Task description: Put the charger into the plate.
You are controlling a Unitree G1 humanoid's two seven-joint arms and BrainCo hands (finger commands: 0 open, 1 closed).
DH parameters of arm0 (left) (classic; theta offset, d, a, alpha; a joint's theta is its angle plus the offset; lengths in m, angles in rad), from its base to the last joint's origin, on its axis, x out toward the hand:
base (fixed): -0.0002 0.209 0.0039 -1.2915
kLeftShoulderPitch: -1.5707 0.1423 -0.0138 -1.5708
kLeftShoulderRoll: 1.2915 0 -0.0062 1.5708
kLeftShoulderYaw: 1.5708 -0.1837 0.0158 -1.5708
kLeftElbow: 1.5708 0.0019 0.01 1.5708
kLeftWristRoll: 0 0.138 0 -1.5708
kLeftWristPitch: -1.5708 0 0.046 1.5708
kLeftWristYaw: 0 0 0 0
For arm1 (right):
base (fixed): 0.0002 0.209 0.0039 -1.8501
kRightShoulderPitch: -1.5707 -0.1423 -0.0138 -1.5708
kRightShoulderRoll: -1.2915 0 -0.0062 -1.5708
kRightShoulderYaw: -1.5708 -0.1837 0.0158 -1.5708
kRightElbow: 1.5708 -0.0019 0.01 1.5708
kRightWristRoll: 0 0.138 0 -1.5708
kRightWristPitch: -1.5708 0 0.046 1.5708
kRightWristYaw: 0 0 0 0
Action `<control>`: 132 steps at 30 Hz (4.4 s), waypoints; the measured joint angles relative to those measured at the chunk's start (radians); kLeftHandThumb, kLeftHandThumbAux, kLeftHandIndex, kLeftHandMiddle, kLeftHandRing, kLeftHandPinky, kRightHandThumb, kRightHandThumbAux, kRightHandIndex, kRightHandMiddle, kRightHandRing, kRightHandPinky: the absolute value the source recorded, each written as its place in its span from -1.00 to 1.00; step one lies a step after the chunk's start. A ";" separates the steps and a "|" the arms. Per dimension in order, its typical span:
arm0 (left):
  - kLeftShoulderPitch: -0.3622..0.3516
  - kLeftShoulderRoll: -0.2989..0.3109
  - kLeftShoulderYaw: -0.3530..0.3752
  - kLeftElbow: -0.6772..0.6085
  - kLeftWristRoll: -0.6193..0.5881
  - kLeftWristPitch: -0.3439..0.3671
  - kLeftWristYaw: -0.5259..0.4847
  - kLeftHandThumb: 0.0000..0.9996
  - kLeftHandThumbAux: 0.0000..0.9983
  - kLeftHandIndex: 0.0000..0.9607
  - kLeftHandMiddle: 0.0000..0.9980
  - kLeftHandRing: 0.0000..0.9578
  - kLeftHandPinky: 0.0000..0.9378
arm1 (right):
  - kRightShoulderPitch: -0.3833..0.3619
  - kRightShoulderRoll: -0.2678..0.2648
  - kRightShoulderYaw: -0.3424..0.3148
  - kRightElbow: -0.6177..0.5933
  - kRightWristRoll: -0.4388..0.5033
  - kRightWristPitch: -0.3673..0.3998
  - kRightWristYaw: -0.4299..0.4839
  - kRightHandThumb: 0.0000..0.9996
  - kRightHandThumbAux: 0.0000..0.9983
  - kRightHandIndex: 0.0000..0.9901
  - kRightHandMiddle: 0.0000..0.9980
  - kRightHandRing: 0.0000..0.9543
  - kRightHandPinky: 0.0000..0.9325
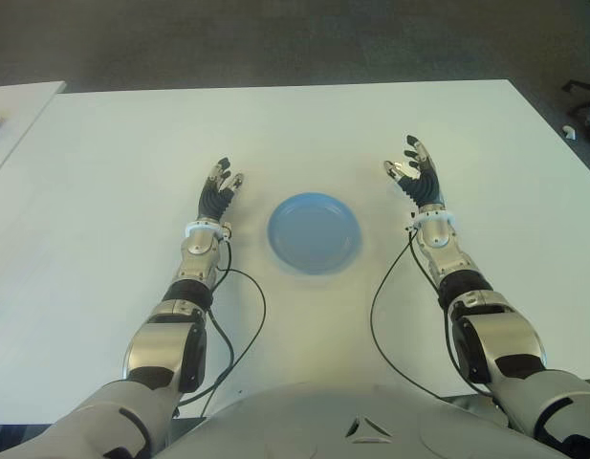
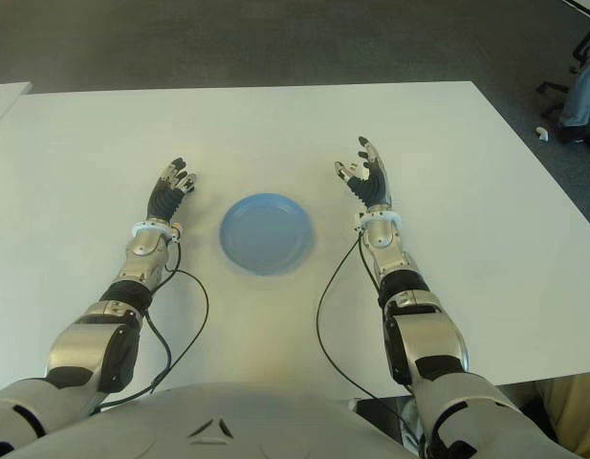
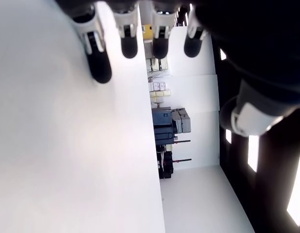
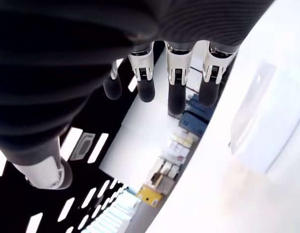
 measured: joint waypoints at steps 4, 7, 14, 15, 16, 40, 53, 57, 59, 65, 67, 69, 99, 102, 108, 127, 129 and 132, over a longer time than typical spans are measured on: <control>0.000 -0.004 0.000 0.000 0.000 -0.001 0.003 -0.55 0.10 -1.00 -1.00 -1.00 -0.99 | -0.054 -0.023 0.031 0.055 -0.039 0.015 -0.043 -0.03 0.02 -1.00 -0.85 -0.80 -0.73; 0.000 -0.007 0.000 0.000 0.000 -0.002 0.004 -0.55 0.10 -1.00 -1.00 -1.00 -0.98 | -0.087 -0.036 0.059 0.095 -0.073 0.030 -0.082 -0.03 0.01 -1.00 -0.86 -0.82 -0.75; 0.000 -0.016 0.000 0.000 0.000 -0.004 0.005 -0.54 0.11 -1.00 -1.00 -1.00 -0.98 | -0.122 -0.049 0.118 0.157 -0.131 0.060 -0.134 -0.07 -0.02 -0.99 -0.87 -0.85 -0.79; 0.000 -0.017 0.000 -0.001 0.000 -0.005 0.005 -0.55 0.11 -1.00 -1.00 -1.00 -0.99 | -0.124 -0.050 0.124 0.162 -0.134 0.062 -0.138 -0.07 -0.02 -0.99 -0.87 -0.85 -0.79; 0.000 -0.017 0.000 -0.001 0.000 -0.005 0.005 -0.55 0.11 -1.00 -1.00 -1.00 -0.99 | -0.126 -0.051 0.129 0.166 -0.139 0.063 -0.140 -0.07 -0.02 -0.99 -0.87 -0.85 -0.79; 0.009 -0.029 -0.003 -0.011 0.000 -0.014 0.015 -0.59 0.13 -1.00 -1.00 -1.00 -1.00 | -0.209 -0.072 0.168 0.243 -0.158 0.146 -0.079 -0.05 -0.04 -0.99 -0.86 -0.80 -0.71; 0.046 -0.030 -0.003 -0.065 -0.021 -0.012 -0.028 -0.62 0.16 -1.00 -1.00 -1.00 -1.00 | -0.206 -0.130 0.346 0.290 -0.330 0.188 -0.070 -0.32 -0.37 -1.00 -1.00 -1.00 -1.00; 0.073 -0.034 -0.002 -0.104 -0.037 -0.011 -0.052 -0.63 0.18 -1.00 -1.00 -1.00 -1.00 | -0.204 -0.145 0.368 0.308 -0.349 0.231 -0.025 -0.30 -0.45 -1.00 -1.00 -1.00 -1.00; 0.088 -0.034 -0.001 -0.122 -0.049 -0.010 -0.061 -0.64 0.19 -1.00 -1.00 -1.00 -1.00 | -0.199 -0.149 0.370 0.311 -0.349 0.241 -0.011 -0.29 -0.47 -1.00 -1.00 -1.00 -1.00; 0.136 -0.038 0.004 -0.186 -0.096 0.001 -0.124 -0.65 0.20 -1.00 -1.00 -1.00 -1.00 | -0.173 -0.153 0.367 0.310 -0.344 0.244 0.014 -0.30 -0.48 -1.00 -1.00 -1.00 -1.00; 0.155 -0.041 0.004 -0.209 -0.110 0.002 -0.144 -0.66 0.20 -1.00 -1.00 -1.00 -1.00 | -0.164 -0.153 0.362 0.308 -0.339 0.243 0.015 -0.31 -0.47 -1.00 -1.00 -1.00 -1.00; 0.170 -0.043 0.004 -0.228 -0.119 0.006 -0.155 -0.66 0.19 -1.00 -1.00 -1.00 -1.00 | -0.161 -0.153 0.359 0.305 -0.336 0.243 0.019 -0.34 -0.45 -1.00 -1.00 -1.00 -1.00; 0.276 -0.046 0.004 -0.385 -0.176 0.058 -0.242 -0.71 0.16 -0.99 -0.93 -1.00 -1.00 | -0.108 -0.166 0.340 0.276 -0.313 0.243 0.034 -0.51 -0.24 -1.00 -1.00 -1.00 -1.00; 0.275 -0.046 0.004 -0.387 -0.178 0.063 -0.242 -0.70 0.17 -0.98 -0.93 -1.00 -1.00 | -0.108 -0.167 0.342 0.276 -0.313 0.243 0.034 -0.52 -0.23 -1.00 -1.00 -1.00 -1.00; 0.275 -0.051 0.007 -0.388 -0.185 0.067 -0.242 -0.70 0.17 -0.97 -0.93 -1.00 -1.00 | -0.109 -0.174 0.359 0.274 -0.318 0.243 0.034 -0.56 -0.22 -1.00 -1.00 -1.00 -1.00; 0.254 -0.058 0.018 -0.377 -0.185 0.090 -0.242 -0.85 0.20 -1.00 -0.95 -1.00 -1.00 | -0.089 -0.235 0.566 0.233 -0.439 0.198 -0.146 -0.89 0.07 -1.00 -1.00 -1.00 -1.00; 0.250 -0.058 0.019 -0.374 -0.184 0.093 -0.242 -0.90 0.20 -1.00 -0.95 -1.00 -1.00 | -0.089 -0.239 0.591 0.229 -0.454 0.198 -0.169 -0.94 0.09 -1.00 -1.00 -1.00 -1.00; 0.246 -0.058 0.019 -0.370 -0.181 0.095 -0.242 -0.93 0.21 -1.00 -0.96 -1.00 -1.00 | -0.083 -0.249 0.626 0.218 -0.483 0.198 -0.200 -0.98 0.10 -1.00 -1.00 -1.00 -1.00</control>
